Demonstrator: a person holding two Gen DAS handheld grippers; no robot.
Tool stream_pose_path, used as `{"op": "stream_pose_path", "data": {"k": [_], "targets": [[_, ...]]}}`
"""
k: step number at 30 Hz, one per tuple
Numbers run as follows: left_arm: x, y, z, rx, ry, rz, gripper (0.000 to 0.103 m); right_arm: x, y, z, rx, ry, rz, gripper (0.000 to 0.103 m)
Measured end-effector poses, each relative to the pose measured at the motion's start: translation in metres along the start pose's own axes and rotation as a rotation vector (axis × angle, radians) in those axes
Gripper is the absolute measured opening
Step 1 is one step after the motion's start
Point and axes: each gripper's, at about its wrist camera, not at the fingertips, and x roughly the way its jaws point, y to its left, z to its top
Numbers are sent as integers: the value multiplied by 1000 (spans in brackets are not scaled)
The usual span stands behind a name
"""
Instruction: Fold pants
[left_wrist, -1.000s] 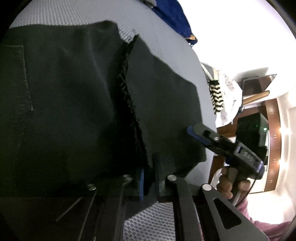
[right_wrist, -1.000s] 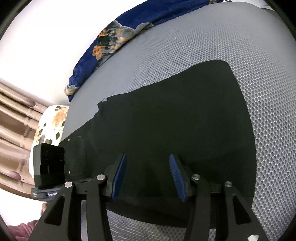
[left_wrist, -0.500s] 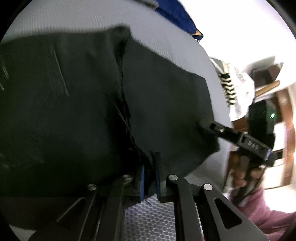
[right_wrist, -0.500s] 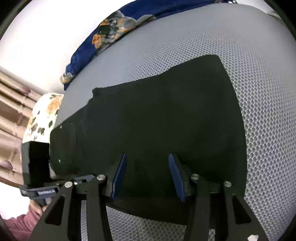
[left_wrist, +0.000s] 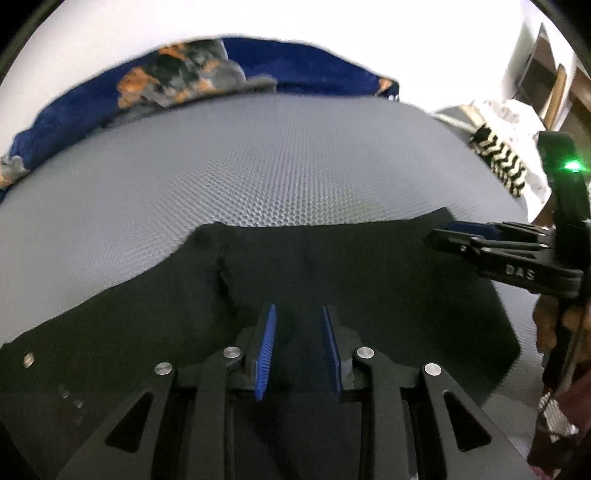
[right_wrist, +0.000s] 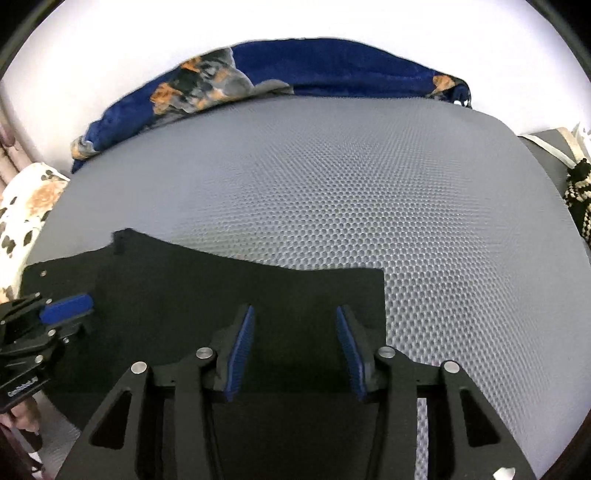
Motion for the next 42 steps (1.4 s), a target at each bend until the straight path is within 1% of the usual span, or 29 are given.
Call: {"op": "stream_pose_path", "data": {"k": [1,3,4,9,12,14,16,19,21,23,25,28,29,31,35,36,39,42], "targets": [[14,2,4,-12,34,13,27,6,-2,0,5,15,5,41],[17,1,6,-3,-2,22,27,10,-4,-1,14,17,10,41],[20,-1,8,8,10,35,27,11,-3,0,9,15,7,41],[17,2,11,-10,24,42,27,8,1,-2,-12,26,-1,41],[10,4,7,-25,28,58,27,2,5,-13,-9,53,24,41],[6,5,4,-32,30,76,33,-1,8,-23,-3,69,35,41],[1,7,0,-39,23,85,35,-6,15,-35,-22,78,30,41],[-11,11,-7,-58,9,99,36,-12,28,-50,-42,96,39,42],[-20,14,-11,-61,-6,132,36,-14,36,-57,-48,104,49,42],[-31,17,-18,-66,-21,154,37,-16,48,-63,-59,112,69,42],[-40,23,-24,-84,-34,158,37,-16,63,-68,-80,124,95,42],[-59,40,-38,-149,-50,155,38,-14,91,-74,-137,140,140,42],[-70,50,-46,-183,-65,154,38,-14,97,-75,-152,142,147,42],[-86,66,-57,-236,-88,153,40,-12,118,-77,-194,156,188,42],[-124,108,-92,-399,-142,149,47,-8,149,-79,-261,166,231,42],[-135,121,-104,-454,-160,144,48,-8,154,-78,-271,167,239,42],[-161,152,-136,-584,-197,138,49,-4,169,-78,-295,170,254,45],[-176,171,-166,-663,-220,144,49,-1,179,-74,-306,176,267,45]]}}
